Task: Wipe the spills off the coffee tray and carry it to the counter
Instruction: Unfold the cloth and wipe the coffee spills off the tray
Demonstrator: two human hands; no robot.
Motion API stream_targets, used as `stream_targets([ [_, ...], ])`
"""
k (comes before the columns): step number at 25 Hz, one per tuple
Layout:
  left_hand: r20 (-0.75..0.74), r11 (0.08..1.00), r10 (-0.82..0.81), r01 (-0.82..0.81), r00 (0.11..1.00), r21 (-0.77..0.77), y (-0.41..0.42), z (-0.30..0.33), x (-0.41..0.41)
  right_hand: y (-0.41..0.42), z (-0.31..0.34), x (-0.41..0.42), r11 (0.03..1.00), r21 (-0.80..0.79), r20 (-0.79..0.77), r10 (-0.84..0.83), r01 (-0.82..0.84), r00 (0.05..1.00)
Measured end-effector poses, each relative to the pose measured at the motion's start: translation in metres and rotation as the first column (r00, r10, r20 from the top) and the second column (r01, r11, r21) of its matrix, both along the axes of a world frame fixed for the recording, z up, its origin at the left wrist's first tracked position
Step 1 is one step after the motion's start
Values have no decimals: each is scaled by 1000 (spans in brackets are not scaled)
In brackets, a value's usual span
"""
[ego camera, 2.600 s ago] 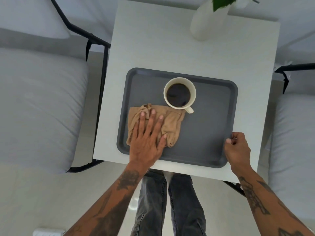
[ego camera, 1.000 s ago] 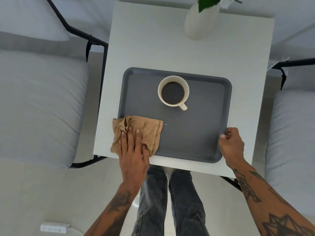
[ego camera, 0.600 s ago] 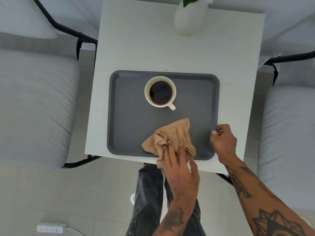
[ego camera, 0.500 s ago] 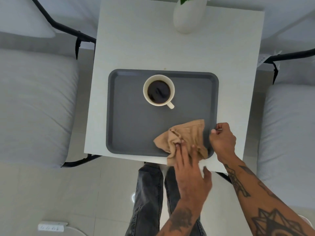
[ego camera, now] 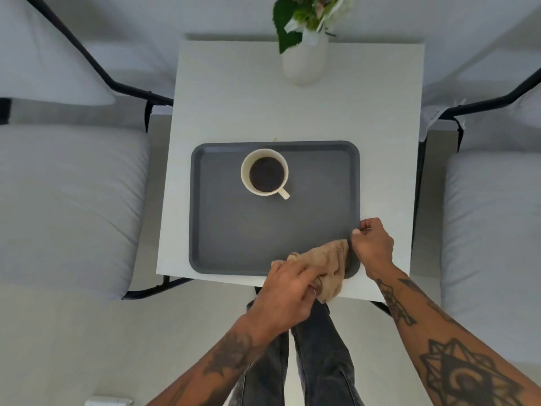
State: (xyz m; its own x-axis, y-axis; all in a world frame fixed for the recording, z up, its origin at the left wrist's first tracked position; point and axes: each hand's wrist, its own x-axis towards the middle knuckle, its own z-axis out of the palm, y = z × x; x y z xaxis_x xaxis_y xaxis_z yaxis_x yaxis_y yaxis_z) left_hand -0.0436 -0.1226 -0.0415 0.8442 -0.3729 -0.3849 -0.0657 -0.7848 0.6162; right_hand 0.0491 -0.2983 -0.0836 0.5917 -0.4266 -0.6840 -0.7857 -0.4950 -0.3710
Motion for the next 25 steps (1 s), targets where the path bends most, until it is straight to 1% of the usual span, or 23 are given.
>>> stream_targets([
  [1,-113,989,127,-134,985,-57,10,17,0,0,2,1,1000,19,-17,14,-14,1000],
  [2,-232,954,250,-280,940,-108,19,33,-1,-1,3,2,999,44,-34,22,-21,999],
  [4,-446,822,424,-542,788,-175,29,66,-3,-2,17,3,994,105,-49,15,-9,999],
  [5,-518,746,481,-641,707,-181,29,80,-4,-2,29,2,993,112,-24,24,-21,999],
  [6,-567,674,521,-715,638,-185,27,90,-6,-4,44,-2,992,109,36,65,-69,997],
  [7,-611,606,545,-773,574,-187,24,97,-7,-4,61,-9,976,154,95,139,-153,986],
  [8,-647,554,552,-812,526,-187,20,99,-7,-3,80,-19,929,295,127,193,-223,973],
  [9,-690,510,539,-839,483,-189,15,101,-4,3,104,-30,829,501,105,229,-250,968],
  [10,-729,480,514,-856,452,-192,9,100,-2,12,127,-40,690,695,24,256,-200,966],
  [11,-762,456,486,-868,428,-197,5,98,-1,21,139,-52,576,810,-52,264,-114,963],
  [12,-767,457,477,-867,429,-201,4,96,0,26,140,-63,526,850,-93,231,-43,969],
  [13,-737,478,502,-856,452,-199,8,92,0,30,134,-72,556,831,-106,175,-9,979],
  [14,-644,516,596,-843,479,-150,20,86,0,33,128,-77,648,762,-103,116,3,988],
  [15,-500,533,718,-844,485,-53,39,77,-1,35,122,-78,770,637,-75,99,-28,992],
  [16,-330,516,820,-854,468,69,65,66,-3,36,116,-75,877,470,-30,130,-101,991],
  [17,-194,463,881,-869,431,176,97,52,-7,35,108,-71,938,275,12,218,-212,976],
  [18,-121,399,917,-882,381,252,128,40,-12,32,101,-66,937,89,25,337,-338,941],
  [19,-103,351,936,-885,336,306,154,28,-16,31,92,-63,895,-44,-13,443,-443,896],
  [20,-129,353,936,-871,328,342,173,16,-20,38,85,-61,844,-112,-100,515,-524,851],
  [21,-161,393,919,-853,359,344,184,6,-23,50,79,-59,794,-138,-203,562,-592,802],
  [23,-189,463,886,-840,424,284,188,-7,-26,83,70,-60,685,-145,-330,647,-715,687],
  [24,-190,468,882,-850,432,242,187,-11,-26,104,68,-59,614,-152,-362,694,-774,622],
  [25,-194,453,888,-867,417,209,185,-14,-26,124,67,-58,538,-156,-381,741,-828,553],
])
